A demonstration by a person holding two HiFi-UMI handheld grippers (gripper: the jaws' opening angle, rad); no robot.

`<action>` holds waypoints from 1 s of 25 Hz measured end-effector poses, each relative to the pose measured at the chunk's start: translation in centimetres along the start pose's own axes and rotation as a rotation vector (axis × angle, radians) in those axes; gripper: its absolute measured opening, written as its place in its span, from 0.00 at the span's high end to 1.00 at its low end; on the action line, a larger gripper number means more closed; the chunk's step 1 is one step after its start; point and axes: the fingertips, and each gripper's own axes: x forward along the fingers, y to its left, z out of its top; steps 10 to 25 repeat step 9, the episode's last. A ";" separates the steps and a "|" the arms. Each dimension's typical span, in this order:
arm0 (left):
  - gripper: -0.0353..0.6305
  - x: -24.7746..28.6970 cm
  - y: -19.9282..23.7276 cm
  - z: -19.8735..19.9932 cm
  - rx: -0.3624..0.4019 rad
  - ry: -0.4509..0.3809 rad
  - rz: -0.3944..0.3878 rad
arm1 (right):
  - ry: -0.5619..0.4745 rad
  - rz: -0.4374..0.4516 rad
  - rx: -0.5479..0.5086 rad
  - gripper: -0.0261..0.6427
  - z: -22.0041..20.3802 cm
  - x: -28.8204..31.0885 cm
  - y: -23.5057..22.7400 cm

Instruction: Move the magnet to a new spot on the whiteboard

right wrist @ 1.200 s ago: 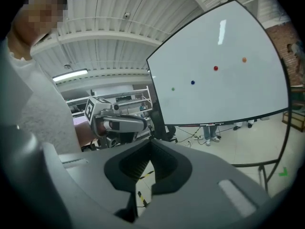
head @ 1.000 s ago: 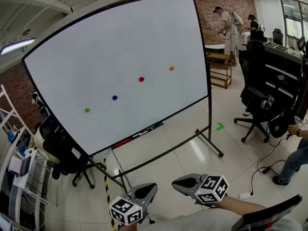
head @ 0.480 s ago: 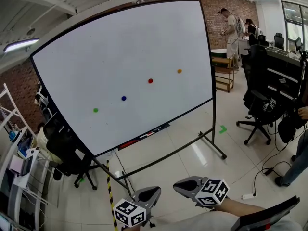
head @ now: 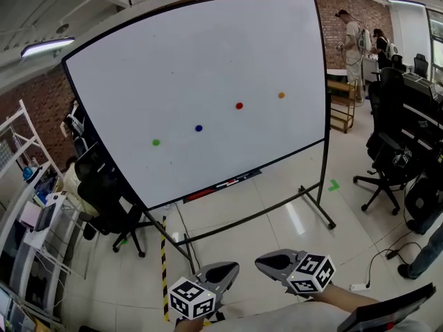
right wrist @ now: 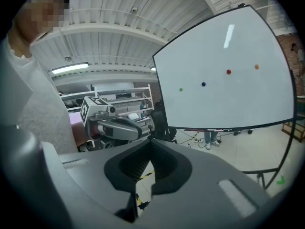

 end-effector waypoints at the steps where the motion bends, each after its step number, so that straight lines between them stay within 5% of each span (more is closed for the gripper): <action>1: 0.97 0.2 -0.1 0.0 0.003 0.001 0.003 | -0.001 0.005 -0.002 0.96 0.0 -0.1 -0.1; 25: 0.97 0.7 0.0 0.8 0.006 0.016 -0.009 | -0.003 0.008 0.002 0.96 1.3 -0.2 -0.4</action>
